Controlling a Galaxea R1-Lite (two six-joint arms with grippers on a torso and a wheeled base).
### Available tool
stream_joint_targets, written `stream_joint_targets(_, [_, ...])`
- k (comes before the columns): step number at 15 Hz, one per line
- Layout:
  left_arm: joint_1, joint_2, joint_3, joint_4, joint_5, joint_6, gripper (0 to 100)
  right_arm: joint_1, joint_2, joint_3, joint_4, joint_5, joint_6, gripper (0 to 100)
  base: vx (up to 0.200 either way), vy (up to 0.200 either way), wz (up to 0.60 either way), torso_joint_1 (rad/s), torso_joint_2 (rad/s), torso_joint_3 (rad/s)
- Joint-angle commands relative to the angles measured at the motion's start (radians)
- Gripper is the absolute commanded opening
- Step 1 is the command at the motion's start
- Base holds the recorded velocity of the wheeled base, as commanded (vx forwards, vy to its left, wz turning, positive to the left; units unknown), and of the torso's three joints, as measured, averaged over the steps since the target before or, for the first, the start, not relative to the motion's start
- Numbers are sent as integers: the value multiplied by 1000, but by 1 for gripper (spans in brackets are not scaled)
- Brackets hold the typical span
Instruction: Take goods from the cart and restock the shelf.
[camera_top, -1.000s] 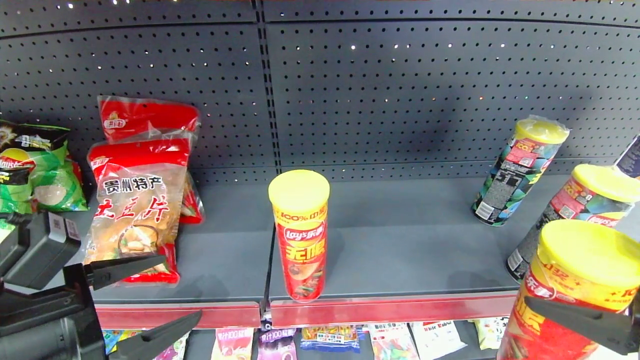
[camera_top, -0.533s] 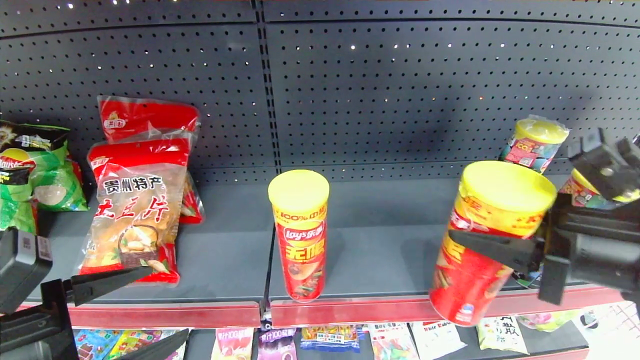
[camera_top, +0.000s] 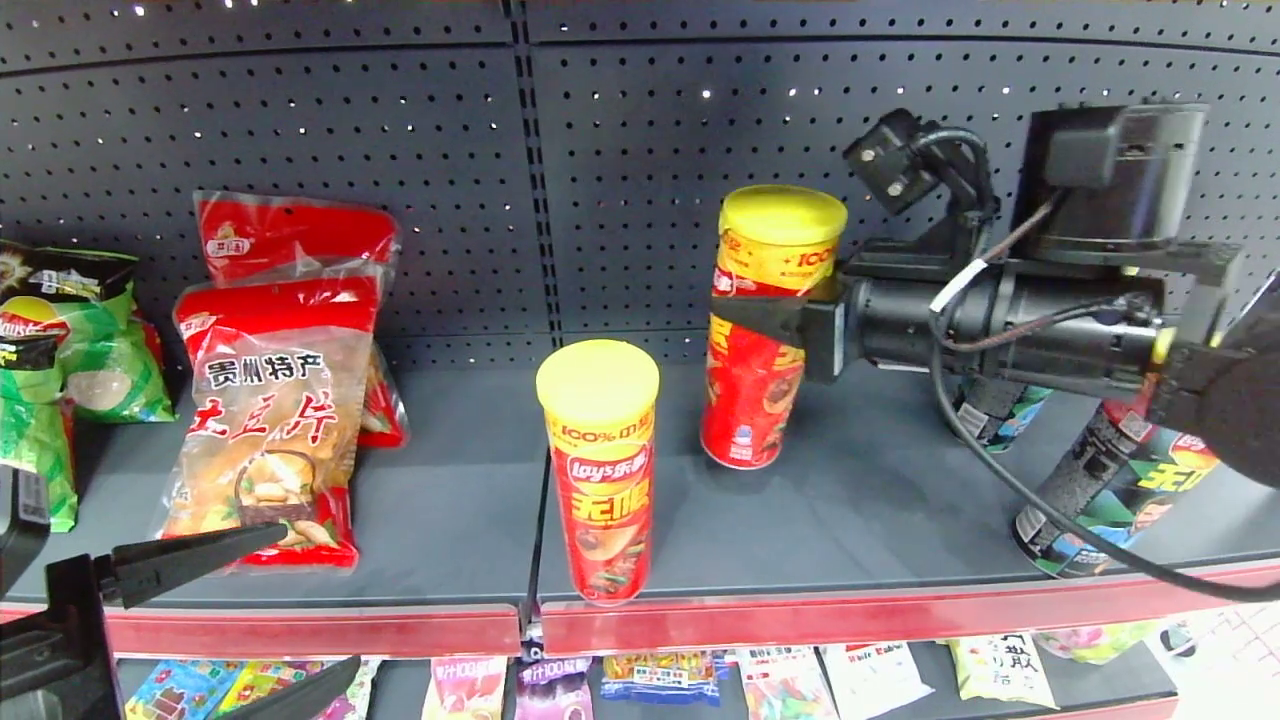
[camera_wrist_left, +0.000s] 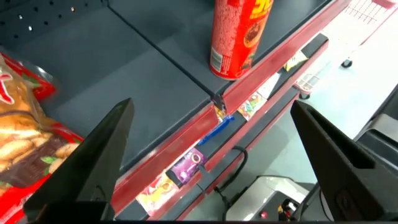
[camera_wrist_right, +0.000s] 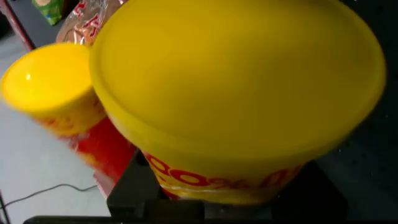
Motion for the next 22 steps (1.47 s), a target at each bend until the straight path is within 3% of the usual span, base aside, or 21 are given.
stream_joint_targets(1, [0, 5, 4, 0, 0, 1, 100, 15, 105, -78, -1, 1, 1, 0, 0, 0, 0, 0, 0, 0])
stream_joint_targets(12, [0, 32, 7, 0, 4, -1, 100, 48, 384, -373, -4, 31, 15, 0, 0, 0, 0, 0, 0, 0])
stream_joint_targets(22, [0, 29, 8, 0, 6, -1, 100, 53, 443, -414, -6, 32, 33, 0, 0, 0, 0, 0, 0, 0])
